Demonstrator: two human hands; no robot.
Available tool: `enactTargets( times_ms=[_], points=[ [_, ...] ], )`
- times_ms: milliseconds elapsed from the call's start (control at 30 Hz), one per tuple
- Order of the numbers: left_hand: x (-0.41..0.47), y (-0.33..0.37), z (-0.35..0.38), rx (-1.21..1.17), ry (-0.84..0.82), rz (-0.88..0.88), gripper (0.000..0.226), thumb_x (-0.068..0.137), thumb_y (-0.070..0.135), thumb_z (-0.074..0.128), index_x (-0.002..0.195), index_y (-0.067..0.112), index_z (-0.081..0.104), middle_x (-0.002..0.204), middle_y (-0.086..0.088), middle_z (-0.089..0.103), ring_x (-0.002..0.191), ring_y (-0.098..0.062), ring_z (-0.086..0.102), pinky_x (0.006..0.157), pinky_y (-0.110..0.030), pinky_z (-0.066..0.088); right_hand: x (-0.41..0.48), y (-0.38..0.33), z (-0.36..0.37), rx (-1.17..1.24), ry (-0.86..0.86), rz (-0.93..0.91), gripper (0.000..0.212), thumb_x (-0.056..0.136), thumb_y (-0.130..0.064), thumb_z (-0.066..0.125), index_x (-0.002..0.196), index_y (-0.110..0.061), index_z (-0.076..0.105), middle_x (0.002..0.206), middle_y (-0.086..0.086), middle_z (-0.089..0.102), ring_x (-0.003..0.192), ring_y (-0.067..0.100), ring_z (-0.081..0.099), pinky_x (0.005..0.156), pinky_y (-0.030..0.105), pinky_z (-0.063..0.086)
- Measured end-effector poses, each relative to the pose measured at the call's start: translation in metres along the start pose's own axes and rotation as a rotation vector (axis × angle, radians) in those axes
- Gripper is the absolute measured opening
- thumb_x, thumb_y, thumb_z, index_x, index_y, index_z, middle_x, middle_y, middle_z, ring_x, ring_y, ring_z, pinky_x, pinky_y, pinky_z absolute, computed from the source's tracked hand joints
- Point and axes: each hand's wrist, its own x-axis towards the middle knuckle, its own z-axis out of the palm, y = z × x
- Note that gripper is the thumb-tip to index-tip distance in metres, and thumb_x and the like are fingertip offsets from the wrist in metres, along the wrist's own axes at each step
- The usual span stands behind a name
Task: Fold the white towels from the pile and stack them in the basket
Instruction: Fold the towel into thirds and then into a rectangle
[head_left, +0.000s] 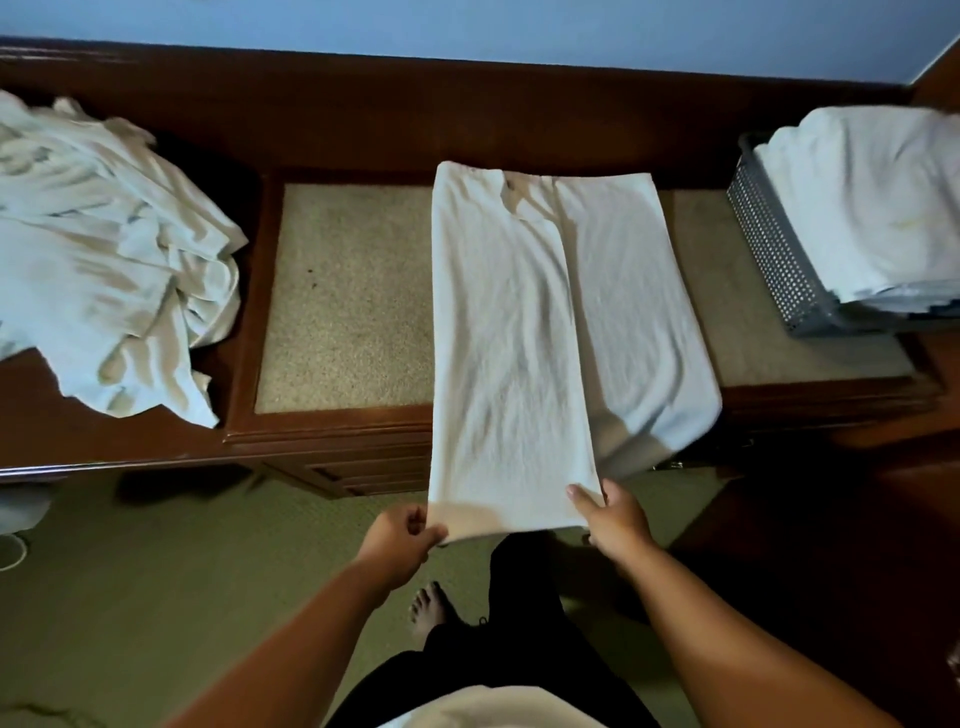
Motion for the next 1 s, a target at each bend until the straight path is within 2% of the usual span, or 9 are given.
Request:
enactTargets(
  times_ms=[100, 167, 333, 467, 533, 633, 700, 833, 1000],
  points=[
    [-0.004, 0.003, 0.004, 0.012, 0.009, 0.012, 0.007, 0.092, 0.023, 0.073, 0.089, 0.019, 0.068, 0.073, -0.001, 0.068, 0.054, -0.01, 0.057, 0.048, -0.017, 0.042, -0.004, 0.004, -0.003, -0.025, 0.019, -0.032, 0.019, 0.094, -0.032, 0.067, 0.101, -0.014, 0.066, 0.085, 0.005, 0.07, 0.058, 0.018, 0.06, 0.042, 0.024, 0.046],
    [-0.004, 0.003, 0.005, 0.013, 0.006, 0.006, 0.007, 0.091, 0.023, 0.074, 0.09, 0.018, 0.069, 0.074, -0.002, 0.068, 0.057, -0.012, 0.057, 0.053, -0.023, 0.043, -0.003, 0.008, -0.005, -0.042, 0.033, -0.05, 0.019, 0.095, -0.031, 0.066, 0.103, -0.013, 0.066, 0.085, 0.005, 0.069, 0.057, 0.017, 0.058, 0.048, 0.025, 0.047],
    [-0.001, 0.0, 0.006, 0.024, 0.019, -0.002, 0.008, 0.088, 0.024, 0.076, 0.087, 0.021, 0.069, 0.076, -0.003, 0.069, 0.062, -0.016, 0.058, 0.061, -0.029, 0.043, 0.003, 0.019, -0.006, -0.106, -0.007, -0.055, 0.025, 0.094, -0.033, 0.065, 0.11, -0.014, 0.066, 0.094, 0.003, 0.072, 0.075, 0.021, 0.065, 0.073, 0.035, 0.053],
    [0.005, -0.005, 0.009, 0.09, 0.036, -0.058, 0.008, 0.087, 0.021, 0.075, 0.088, 0.023, 0.067, 0.079, -0.002, 0.07, 0.067, -0.018, 0.061, 0.063, -0.033, 0.049, 0.011, 0.027, 0.0, -0.254, -0.039, 0.0, 0.029, 0.094, -0.029, 0.064, 0.116, -0.01, 0.062, 0.11, 0.008, 0.069, 0.1, 0.027, 0.065, 0.082, 0.032, 0.049],
    [0.008, -0.008, 0.009, 0.282, 0.074, -0.133, 0.014, 0.085, 0.014, 0.065, 0.098, 0.017, 0.061, 0.088, -0.005, 0.069, 0.079, -0.025, 0.065, 0.072, -0.038, 0.055, 0.016, 0.027, 0.003, -0.432, -0.025, 0.105, 0.031, 0.092, -0.025, 0.065, 0.12, -0.014, 0.057, 0.12, 0.009, 0.063, 0.109, 0.029, 0.062, 0.089, 0.033, 0.049],
    [0.014, -0.002, 0.001, 0.573, 0.126, -0.251, 0.047, 0.085, 0.008, 0.056, 0.13, 0.015, 0.043, 0.123, -0.011, 0.061, 0.108, -0.03, 0.063, 0.091, -0.044, 0.054, 0.018, 0.017, 0.004, -0.584, 0.003, 0.169, 0.047, 0.09, -0.024, 0.062, 0.135, -0.021, 0.048, 0.136, 0.012, 0.045, 0.12, 0.033, 0.055, 0.098, 0.038, 0.046],
    [0.022, 0.02, -0.004, 0.616, 0.218, -0.166, 0.051, 0.088, 0.013, 0.059, 0.135, 0.017, 0.039, 0.132, -0.01, 0.052, 0.117, -0.032, 0.058, 0.095, -0.046, 0.05, 0.025, 0.005, 0.002, -0.653, 0.049, -0.001, 0.048, 0.09, -0.025, 0.059, 0.136, -0.023, 0.047, 0.136, 0.011, 0.043, 0.119, 0.032, 0.054, 0.096, 0.04, 0.046],
    [0.044, 0.072, -0.011, 0.661, 0.371, 0.166, 0.047, 0.088, 0.022, 0.059, 0.133, 0.019, 0.045, 0.13, -0.006, 0.047, 0.12, -0.031, 0.051, 0.098, -0.045, 0.043, 0.047, -0.019, 0.005, -0.68, 0.091, -0.473, 0.047, 0.078, -0.02, 0.064, 0.124, -0.018, 0.06, 0.128, 0.011, 0.052, 0.113, 0.036, 0.054, 0.09, 0.045, 0.049],
    [0.076, 0.107, -0.005, 0.827, 0.334, 0.34, 0.057, 0.091, 0.03, 0.061, 0.144, 0.019, 0.043, 0.148, -0.003, 0.04, 0.132, -0.027, 0.045, 0.109, -0.044, 0.04, 0.09, -0.055, 0.011, -0.755, -0.089, -0.771, 0.053, 0.075, -0.026, 0.058, 0.126, -0.013, 0.062, 0.136, 0.015, 0.053, 0.125, 0.036, 0.054, 0.098, 0.049, 0.051]
  ],
)
